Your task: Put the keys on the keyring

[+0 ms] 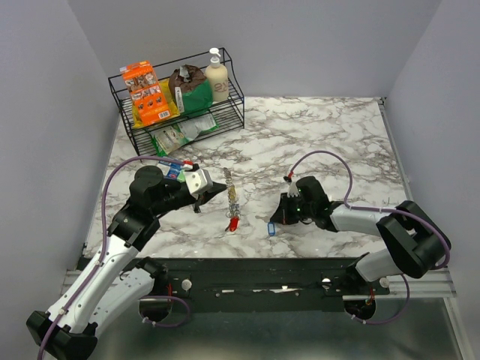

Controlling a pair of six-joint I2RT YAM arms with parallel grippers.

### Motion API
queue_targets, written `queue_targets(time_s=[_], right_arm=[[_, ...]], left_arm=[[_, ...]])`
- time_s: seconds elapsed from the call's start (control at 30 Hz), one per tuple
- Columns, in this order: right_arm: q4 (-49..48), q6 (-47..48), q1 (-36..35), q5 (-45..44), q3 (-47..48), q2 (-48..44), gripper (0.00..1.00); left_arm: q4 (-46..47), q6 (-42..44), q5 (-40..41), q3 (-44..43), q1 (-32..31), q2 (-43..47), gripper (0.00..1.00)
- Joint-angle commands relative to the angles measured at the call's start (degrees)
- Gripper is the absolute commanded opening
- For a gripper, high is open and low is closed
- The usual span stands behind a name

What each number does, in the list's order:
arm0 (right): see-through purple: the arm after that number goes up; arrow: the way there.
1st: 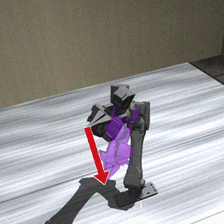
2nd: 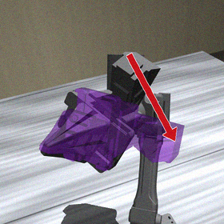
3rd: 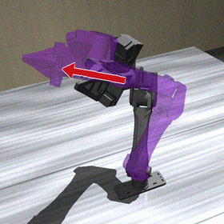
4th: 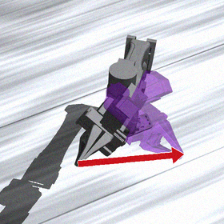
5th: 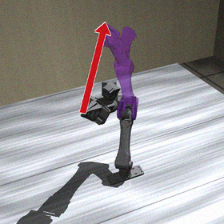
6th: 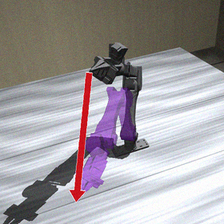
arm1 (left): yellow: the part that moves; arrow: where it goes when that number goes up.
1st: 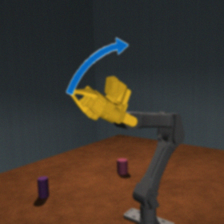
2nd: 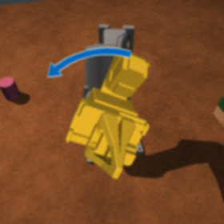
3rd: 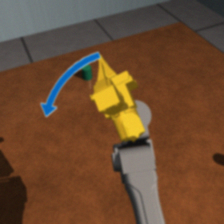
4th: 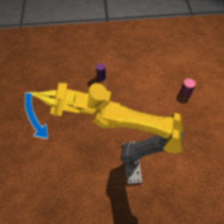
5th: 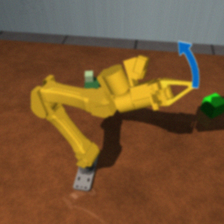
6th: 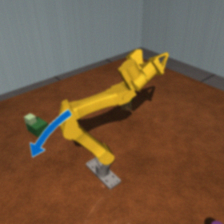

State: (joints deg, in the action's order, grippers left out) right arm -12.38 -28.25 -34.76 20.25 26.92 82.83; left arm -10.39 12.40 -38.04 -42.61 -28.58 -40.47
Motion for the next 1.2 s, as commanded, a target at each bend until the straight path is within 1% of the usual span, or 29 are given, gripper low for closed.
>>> queue_targets(time_s=[0.0,0.23,0.37,0.63,0.73,0.77,0.87,1.0,1.17], right_arm=[[0.2,1.6,0.3,-0.1,-0.6,-2.1,0.00],[4.0,7.2,0.3,-0.9,1.2,-7.0,0.00],[6.0,10.2,0.3,0.9,2.4,-10.3,0.00],[5.6,15.1,0.3,4.1,1.6,-21.4,0.00],[4.9,17.1,0.3,6.8,1.5,-24.2,0.00],[4.6,17.7,0.3,8.9,1.3,-26.1,0.00],[1.8,19.3,0.3,12.7,0.0,-30.0,0.00],[-1.8,19.9,0.3,16.6,-1.6,-33.5,0.00],[-4.4,20.0,0.4,21.6,-2.8,-35.7,0.00]], left_arm=[[2.7,0.6,0.0,0.3,0.3,0.5,0.00],[2.6,0.8,-0.9,0.4,0.2,0.0,0.00],[2.9,1.0,-1.6,0.8,0.2,-0.5,0.00],[2.0,1.9,-2.0,0.8,0.3,-1.1,0.00],[1.8,2.2,-1.9,1.0,0.3,-1.3,0.00],[1.8,2.4,-1.9,1.1,0.2,-1.5,0.00],[1.5,2.4,-2.0,1.2,0.2,-1.8,0.00],[2.0,1.9,-3.1,1.3,0.2,-2.2,0.00],[2.0,1.5,-4.0,1.2,0.3,-2.6,0.00]])
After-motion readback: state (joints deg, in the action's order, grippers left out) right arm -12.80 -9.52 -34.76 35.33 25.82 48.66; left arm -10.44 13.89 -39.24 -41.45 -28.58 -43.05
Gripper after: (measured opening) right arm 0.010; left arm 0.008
